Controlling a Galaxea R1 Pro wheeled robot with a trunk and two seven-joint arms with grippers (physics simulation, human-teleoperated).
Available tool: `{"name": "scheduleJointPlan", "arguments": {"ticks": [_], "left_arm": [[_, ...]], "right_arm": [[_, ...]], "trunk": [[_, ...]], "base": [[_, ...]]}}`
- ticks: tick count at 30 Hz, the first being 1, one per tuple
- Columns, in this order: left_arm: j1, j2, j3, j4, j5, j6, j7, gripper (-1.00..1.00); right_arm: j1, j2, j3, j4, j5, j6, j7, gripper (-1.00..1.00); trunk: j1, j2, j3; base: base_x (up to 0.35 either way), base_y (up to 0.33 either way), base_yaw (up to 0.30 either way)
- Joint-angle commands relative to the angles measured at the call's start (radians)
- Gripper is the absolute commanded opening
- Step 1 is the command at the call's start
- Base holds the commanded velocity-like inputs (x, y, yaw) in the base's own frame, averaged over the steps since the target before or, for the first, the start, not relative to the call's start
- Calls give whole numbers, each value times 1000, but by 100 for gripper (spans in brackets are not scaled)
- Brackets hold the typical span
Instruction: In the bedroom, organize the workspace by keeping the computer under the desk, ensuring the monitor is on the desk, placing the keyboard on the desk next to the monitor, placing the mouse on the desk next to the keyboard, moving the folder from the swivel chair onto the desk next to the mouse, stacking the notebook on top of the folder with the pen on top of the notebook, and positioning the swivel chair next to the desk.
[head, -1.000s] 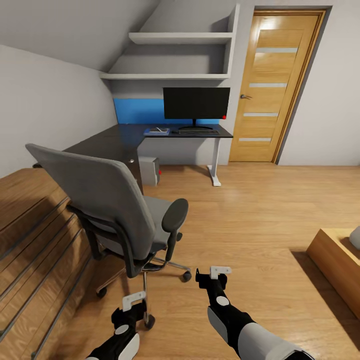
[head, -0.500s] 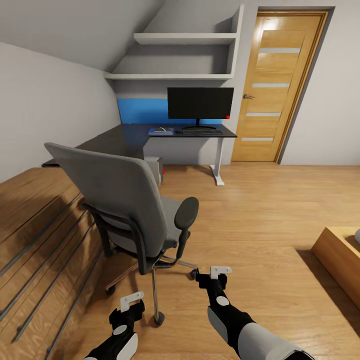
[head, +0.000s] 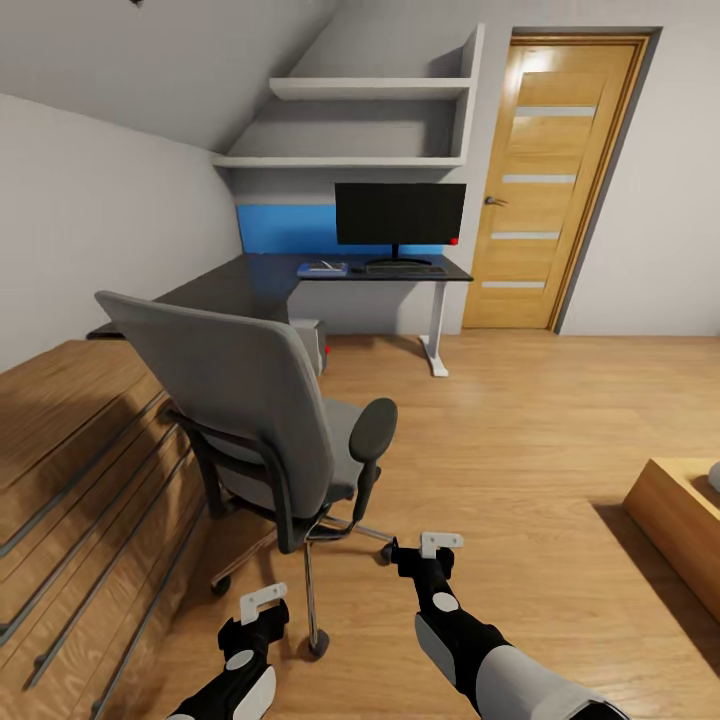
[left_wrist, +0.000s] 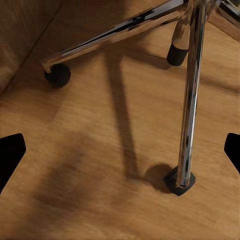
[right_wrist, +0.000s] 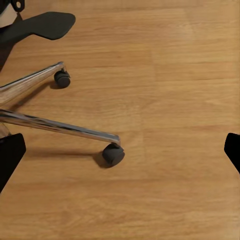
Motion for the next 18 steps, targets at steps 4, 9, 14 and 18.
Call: {"name": "scheduleJointPlan", "arguments": {"ticks": [4,9,14,18], "left_arm": [[0,2,-3,0,8,-4,7,100],[-1,15,87,-15,9,-4,4,100],[0,19,154,-94,9,1,-1,100],[-1,20,176,-181,7,21,-2,100]], "right_arm": [[-1,0,9,1,-9,-4,-5,100],[-1,0,9,1,-9,-4,-5,100],[-1,0,9,1,-9,-4,-5,100],[-1,0,9,1,-9,-4,-6,100]], "trunk": [[0,0,5],[0,0,9],[0,0,10],[0,0,10]], "base": [[0,0,0],[0,0,0],[0,0,0],[0,0,0]]}}
